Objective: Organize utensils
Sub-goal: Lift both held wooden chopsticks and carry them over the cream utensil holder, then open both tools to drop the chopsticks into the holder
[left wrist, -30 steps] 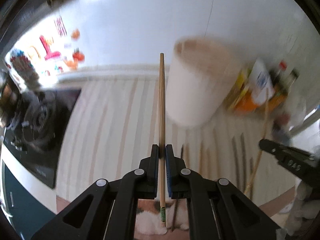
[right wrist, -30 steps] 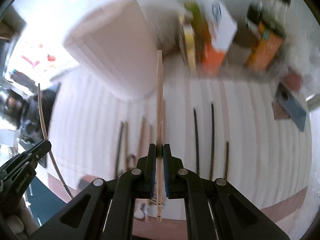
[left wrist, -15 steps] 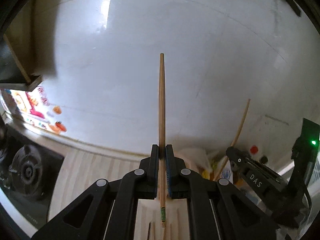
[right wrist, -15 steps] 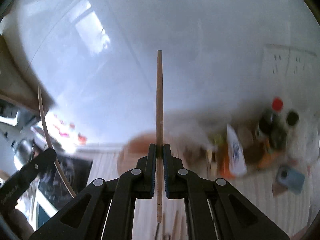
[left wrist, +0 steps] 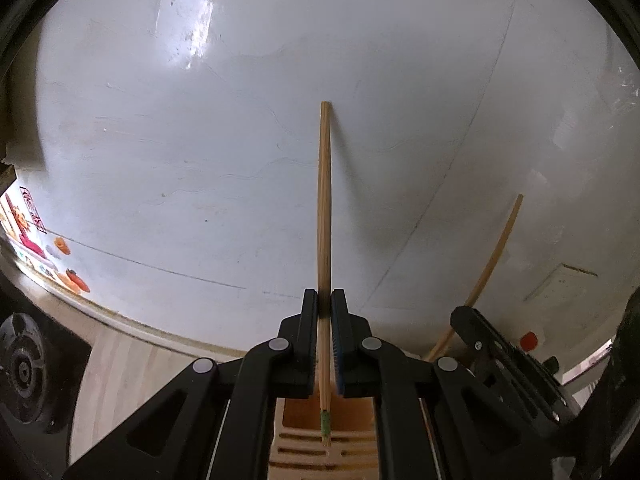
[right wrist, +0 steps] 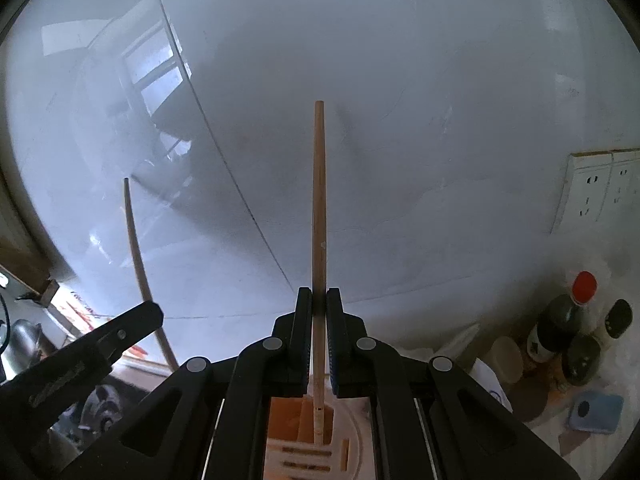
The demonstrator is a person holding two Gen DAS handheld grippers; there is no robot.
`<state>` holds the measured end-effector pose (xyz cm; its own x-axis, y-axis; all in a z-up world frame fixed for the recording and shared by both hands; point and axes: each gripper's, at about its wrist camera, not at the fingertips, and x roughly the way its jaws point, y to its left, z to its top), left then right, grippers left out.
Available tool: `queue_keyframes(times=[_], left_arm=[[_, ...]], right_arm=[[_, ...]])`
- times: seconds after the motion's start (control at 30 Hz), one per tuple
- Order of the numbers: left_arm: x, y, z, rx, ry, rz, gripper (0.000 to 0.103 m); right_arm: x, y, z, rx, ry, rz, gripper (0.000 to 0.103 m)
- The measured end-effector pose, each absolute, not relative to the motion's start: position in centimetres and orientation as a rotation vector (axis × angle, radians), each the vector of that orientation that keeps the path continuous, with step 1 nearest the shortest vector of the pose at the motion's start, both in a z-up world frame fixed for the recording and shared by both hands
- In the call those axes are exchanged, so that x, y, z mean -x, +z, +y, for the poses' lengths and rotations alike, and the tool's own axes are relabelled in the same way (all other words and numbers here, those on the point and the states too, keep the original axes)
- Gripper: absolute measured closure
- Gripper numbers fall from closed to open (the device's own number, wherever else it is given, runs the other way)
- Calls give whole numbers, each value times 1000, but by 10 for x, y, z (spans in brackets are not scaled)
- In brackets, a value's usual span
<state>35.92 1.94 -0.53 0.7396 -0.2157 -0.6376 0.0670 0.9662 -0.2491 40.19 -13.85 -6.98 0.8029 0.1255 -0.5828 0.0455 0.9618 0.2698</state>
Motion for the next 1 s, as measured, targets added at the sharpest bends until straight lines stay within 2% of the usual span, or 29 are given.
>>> queue_keyframes(times=[0.2,0.43,0.63,0.67,0.7,0.73,0.77,0.8,0.93,1.0], left_arm=[[-362,-22,22,182,-137,703,99],[-362,-34,27,162,-153,778,99],[-337,-18,29,128,-154,823,92],[-333,-15,31,120,-143,822,86],[-325,-11,36,114,-119,825,71],[-318,-8,41,116,-101,828,61],[-313,-7,45,118,-90,828,42],[-305,-5,52,121,-62,828,32],[-279,-6,57,98,8,840,17],[-266,-9,60,93,29,839,1]], right_arm=[[-404,-81,-130,-290,50,617,96],[-408,-84,-136,-287,62,641,96],[-413,-93,-133,-279,139,750,95],[-413,-93,-132,-269,141,772,92],[-408,-90,-132,-265,145,782,83],[-405,-88,-135,-266,145,787,76],[-401,-85,-139,-266,137,791,63],[-397,-83,-143,-265,130,792,58],[-374,-74,-154,-268,98,798,55],[-356,-71,-159,-266,74,798,47]])
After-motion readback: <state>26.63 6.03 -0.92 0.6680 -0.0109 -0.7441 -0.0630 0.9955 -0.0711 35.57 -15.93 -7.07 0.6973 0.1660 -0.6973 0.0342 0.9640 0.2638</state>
